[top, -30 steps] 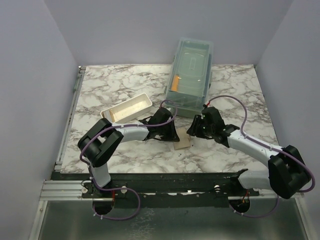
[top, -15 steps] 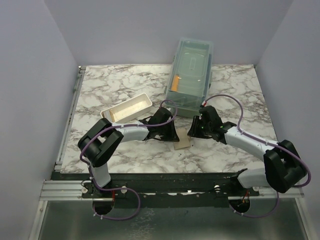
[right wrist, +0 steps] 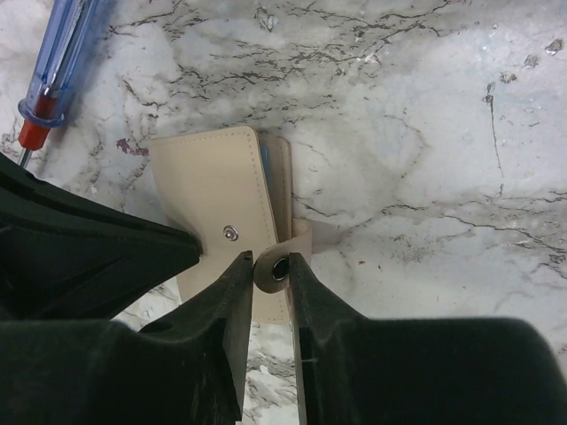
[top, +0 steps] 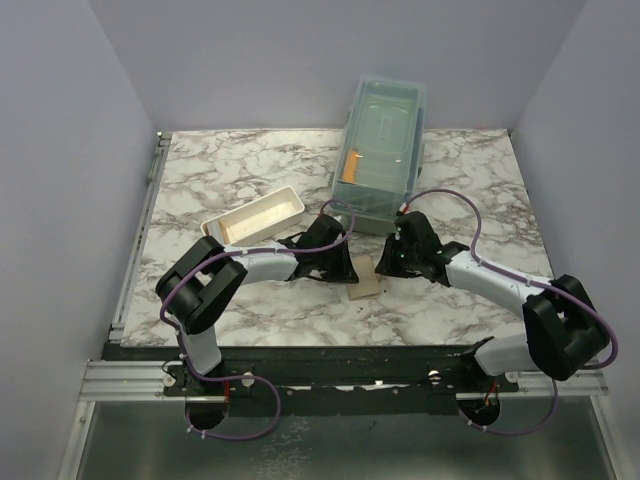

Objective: Put the credit cards into the card holder
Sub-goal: Close the card holder at the center of the board.

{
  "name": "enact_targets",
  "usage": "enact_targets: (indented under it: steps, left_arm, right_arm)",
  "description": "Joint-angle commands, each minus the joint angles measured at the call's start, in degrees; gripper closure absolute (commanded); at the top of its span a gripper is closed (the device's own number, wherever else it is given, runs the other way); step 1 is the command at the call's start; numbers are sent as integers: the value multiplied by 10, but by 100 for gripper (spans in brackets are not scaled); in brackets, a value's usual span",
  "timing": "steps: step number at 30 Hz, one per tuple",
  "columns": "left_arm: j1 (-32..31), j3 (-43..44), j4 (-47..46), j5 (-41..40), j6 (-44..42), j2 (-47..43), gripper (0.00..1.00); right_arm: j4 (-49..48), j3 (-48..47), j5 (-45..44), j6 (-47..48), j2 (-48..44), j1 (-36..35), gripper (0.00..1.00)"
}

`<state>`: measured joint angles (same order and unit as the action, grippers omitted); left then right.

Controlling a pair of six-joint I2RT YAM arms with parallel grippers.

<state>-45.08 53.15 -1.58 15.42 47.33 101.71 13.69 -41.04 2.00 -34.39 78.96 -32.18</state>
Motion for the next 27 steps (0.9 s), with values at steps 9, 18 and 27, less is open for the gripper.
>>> enact_targets:
  steps: [9,18,27]
  left_arm:
    - [2,-1,32,-20,-15,18,90]
    - [2,-2,28,-17,-15,19,91]
    - [2,-3,26,-15,-16,19,92]
  right_arm:
    - [24,-1,-1,-3,-28,-2,86]
    - [14,3,13,-5,-24,-2,79]
    - [15,5,11,-5,-22,-2,99]
